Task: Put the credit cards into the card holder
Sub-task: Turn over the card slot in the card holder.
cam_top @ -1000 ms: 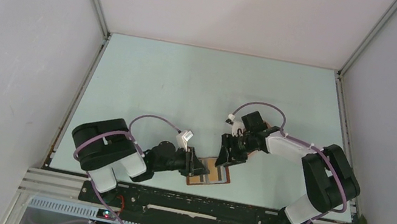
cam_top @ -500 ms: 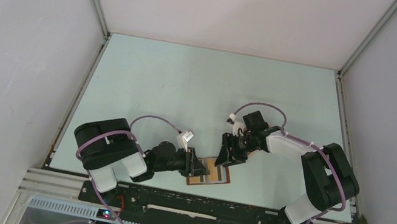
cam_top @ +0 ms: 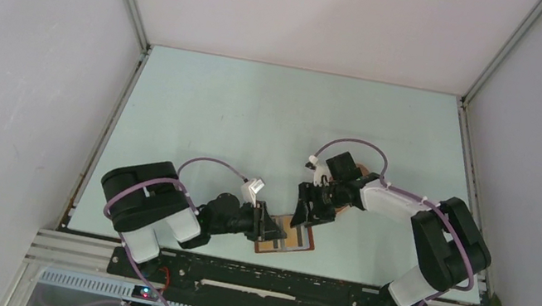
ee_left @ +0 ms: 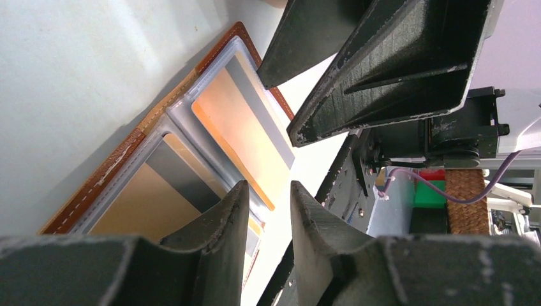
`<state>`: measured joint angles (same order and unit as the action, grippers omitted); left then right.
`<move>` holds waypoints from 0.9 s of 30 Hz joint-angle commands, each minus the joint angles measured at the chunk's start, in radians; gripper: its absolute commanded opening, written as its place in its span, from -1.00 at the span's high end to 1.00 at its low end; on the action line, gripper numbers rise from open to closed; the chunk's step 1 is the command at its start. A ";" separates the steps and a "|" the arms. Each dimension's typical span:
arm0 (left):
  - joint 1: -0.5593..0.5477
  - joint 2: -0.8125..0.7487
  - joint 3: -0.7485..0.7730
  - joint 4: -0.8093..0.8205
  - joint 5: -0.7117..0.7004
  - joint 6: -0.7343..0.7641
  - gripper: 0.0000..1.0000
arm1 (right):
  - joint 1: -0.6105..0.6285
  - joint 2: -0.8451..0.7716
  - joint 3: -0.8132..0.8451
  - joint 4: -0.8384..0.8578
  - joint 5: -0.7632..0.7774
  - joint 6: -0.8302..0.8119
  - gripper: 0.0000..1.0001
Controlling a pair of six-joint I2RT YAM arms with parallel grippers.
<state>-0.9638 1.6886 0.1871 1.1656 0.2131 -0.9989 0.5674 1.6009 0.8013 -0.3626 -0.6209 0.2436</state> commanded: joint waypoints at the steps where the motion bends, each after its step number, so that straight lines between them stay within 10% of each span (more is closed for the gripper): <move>1: -0.003 0.009 0.035 0.040 0.002 -0.009 0.30 | 0.000 -0.007 0.009 -0.020 0.096 -0.014 -0.34; 27: -0.003 0.021 0.022 0.072 -0.001 -0.021 0.32 | -0.040 0.008 0.009 0.004 -0.131 0.042 -0.17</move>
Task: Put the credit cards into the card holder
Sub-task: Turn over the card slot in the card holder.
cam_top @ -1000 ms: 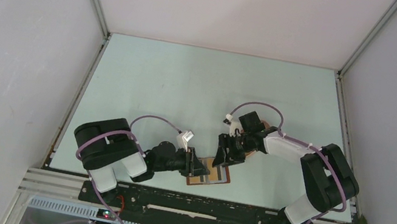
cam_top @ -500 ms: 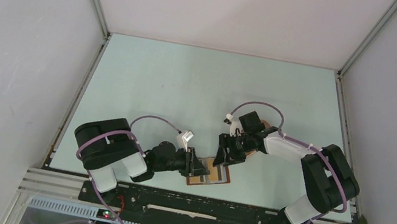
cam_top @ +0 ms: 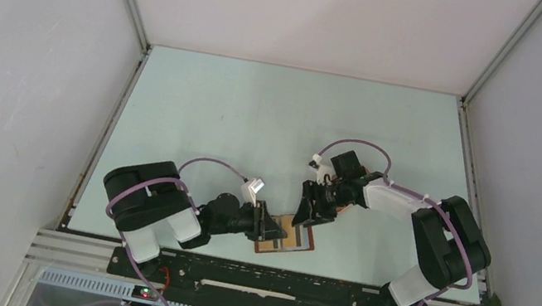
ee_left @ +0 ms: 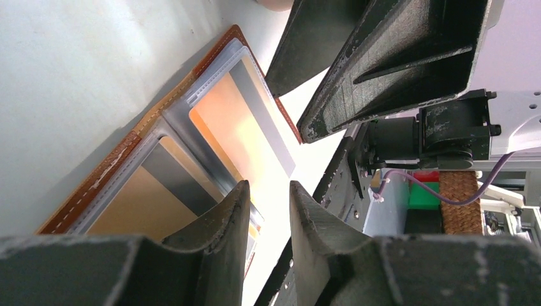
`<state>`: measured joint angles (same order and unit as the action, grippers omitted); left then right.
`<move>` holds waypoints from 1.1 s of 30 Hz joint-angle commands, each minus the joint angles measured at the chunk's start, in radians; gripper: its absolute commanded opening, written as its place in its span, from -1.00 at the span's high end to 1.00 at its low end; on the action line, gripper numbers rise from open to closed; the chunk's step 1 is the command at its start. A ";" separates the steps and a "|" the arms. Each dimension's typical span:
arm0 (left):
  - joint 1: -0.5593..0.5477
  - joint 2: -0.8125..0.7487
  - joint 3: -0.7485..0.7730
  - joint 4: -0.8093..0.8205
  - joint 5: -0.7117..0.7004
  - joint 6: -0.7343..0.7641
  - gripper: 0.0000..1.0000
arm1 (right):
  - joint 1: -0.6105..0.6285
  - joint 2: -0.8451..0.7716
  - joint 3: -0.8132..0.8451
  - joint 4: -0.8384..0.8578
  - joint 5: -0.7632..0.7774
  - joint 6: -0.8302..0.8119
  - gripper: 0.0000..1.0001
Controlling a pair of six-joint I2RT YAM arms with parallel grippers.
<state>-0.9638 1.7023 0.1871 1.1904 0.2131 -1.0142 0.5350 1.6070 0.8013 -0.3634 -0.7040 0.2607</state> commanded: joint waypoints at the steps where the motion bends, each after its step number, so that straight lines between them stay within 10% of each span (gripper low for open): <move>1: -0.003 0.007 0.023 0.047 0.000 -0.006 0.32 | -0.007 0.001 0.009 0.006 -0.053 0.024 -0.17; 33: 0.024 -0.174 -0.076 -0.033 -0.038 0.041 0.17 | -0.015 -0.007 0.017 0.024 -0.093 0.010 0.18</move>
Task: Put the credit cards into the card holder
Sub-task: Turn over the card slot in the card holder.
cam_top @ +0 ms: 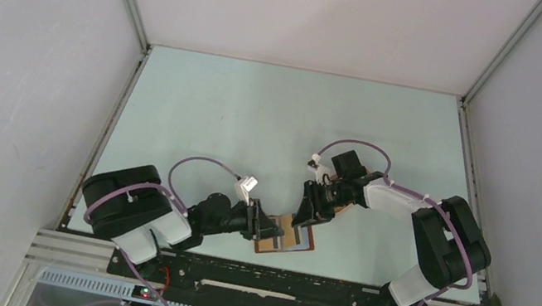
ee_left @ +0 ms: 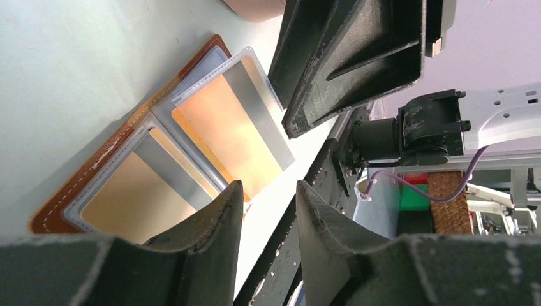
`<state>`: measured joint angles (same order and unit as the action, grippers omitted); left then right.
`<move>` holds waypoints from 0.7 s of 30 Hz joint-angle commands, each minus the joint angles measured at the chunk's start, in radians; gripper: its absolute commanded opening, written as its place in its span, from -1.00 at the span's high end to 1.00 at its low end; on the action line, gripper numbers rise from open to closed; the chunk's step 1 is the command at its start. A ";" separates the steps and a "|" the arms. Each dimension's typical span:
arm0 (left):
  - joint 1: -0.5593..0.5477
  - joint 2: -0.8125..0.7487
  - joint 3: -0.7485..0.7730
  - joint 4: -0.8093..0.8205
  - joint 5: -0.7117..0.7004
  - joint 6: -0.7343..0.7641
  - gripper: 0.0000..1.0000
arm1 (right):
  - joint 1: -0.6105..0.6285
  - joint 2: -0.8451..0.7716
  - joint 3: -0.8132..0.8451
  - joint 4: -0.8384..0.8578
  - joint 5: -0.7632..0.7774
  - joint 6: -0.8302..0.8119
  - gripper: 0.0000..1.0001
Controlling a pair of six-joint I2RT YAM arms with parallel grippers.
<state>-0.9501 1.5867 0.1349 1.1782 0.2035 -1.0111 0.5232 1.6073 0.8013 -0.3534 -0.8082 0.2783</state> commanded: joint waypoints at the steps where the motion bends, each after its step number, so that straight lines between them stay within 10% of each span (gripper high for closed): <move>1: 0.011 -0.071 -0.027 -0.035 -0.032 0.044 0.17 | -0.002 -0.008 0.019 0.015 0.017 -0.011 0.19; 21: 0.017 -0.606 -0.009 -0.768 -0.201 0.241 0.06 | 0.017 0.015 0.057 0.027 0.035 -0.016 0.80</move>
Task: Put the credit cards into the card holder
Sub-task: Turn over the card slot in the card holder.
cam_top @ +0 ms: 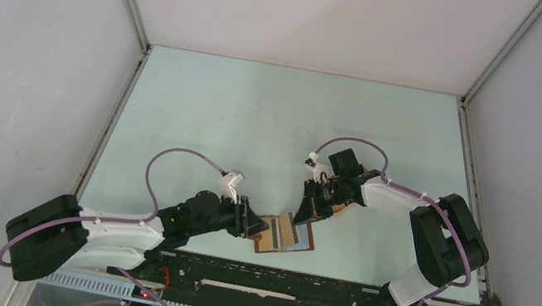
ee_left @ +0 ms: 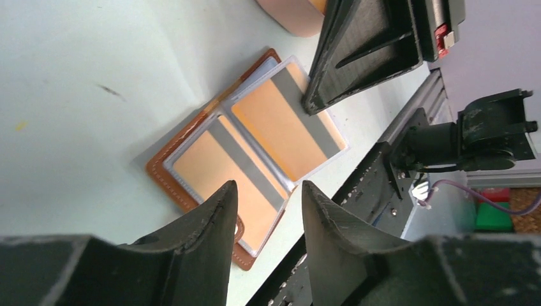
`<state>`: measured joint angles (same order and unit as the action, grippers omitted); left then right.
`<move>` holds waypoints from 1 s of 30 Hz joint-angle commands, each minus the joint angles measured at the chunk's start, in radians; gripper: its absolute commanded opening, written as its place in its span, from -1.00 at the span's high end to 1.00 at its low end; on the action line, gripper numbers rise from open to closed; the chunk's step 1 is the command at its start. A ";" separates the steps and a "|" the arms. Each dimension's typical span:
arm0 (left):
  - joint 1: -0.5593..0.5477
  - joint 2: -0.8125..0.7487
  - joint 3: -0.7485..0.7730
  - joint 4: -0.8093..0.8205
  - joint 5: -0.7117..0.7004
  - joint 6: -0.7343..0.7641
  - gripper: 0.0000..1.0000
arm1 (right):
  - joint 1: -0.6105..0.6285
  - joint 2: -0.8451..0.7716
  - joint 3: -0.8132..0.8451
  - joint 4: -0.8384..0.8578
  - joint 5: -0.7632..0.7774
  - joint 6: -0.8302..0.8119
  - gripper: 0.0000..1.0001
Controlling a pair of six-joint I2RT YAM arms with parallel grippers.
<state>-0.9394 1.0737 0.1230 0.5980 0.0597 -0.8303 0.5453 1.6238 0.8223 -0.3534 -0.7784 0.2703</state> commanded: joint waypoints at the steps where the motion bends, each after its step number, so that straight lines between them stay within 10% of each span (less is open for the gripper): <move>1: 0.007 -0.112 0.000 -0.202 -0.057 0.059 0.03 | -0.011 -0.003 0.037 0.032 0.003 -0.006 0.83; 30: 0.006 0.113 -0.021 0.130 0.054 -0.122 0.05 | -0.104 0.021 0.037 0.074 -0.013 0.032 1.00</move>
<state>-0.9394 1.1614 0.1040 0.6765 0.1055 -0.9253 0.4500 1.6413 0.8276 -0.3016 -0.7803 0.2909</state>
